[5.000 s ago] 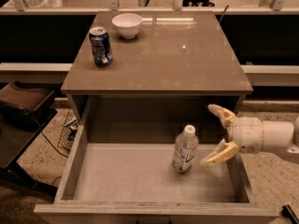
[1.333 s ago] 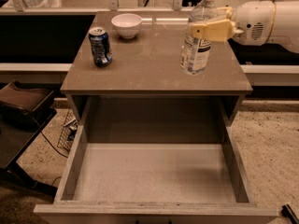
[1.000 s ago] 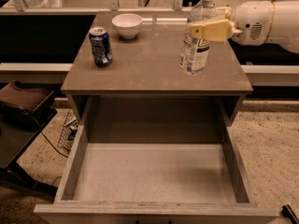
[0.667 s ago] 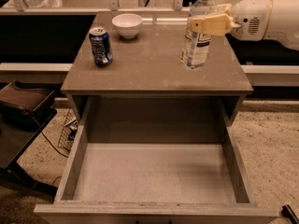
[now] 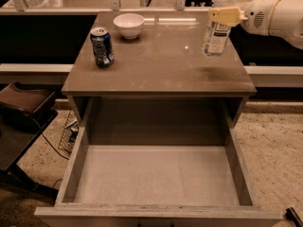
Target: Pick blue plastic bottle from top drawer and place on counter
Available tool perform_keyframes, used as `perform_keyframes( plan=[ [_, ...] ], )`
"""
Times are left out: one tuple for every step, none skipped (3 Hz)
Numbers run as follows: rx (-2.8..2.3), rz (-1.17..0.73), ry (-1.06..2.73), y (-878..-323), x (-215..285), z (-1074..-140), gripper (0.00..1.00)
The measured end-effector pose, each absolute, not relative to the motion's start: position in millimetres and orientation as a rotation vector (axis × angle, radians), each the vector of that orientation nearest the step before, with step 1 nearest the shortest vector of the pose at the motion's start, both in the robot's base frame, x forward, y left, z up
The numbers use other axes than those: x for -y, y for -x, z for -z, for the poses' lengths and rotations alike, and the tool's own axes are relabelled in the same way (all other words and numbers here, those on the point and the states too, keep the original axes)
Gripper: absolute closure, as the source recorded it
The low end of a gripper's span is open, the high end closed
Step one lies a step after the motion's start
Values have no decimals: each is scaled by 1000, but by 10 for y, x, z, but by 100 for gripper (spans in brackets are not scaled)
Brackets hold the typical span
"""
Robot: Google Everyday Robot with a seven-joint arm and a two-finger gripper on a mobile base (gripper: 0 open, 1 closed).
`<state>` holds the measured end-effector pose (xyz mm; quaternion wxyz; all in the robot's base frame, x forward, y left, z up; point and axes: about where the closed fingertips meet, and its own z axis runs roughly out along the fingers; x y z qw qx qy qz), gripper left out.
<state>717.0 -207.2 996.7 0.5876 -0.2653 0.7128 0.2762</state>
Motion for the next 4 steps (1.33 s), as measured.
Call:
perform_keyframes(
  plan=[
    [-1706,-488,510,-7708,2470,-9851,100],
    [-1730,-381,460,-8114,2703,-9779,100],
    [-1696,-330,426,-8398,2843,-9751,100],
    [-1613,-325,399,-8648,2847,-9732,100]
  ],
)
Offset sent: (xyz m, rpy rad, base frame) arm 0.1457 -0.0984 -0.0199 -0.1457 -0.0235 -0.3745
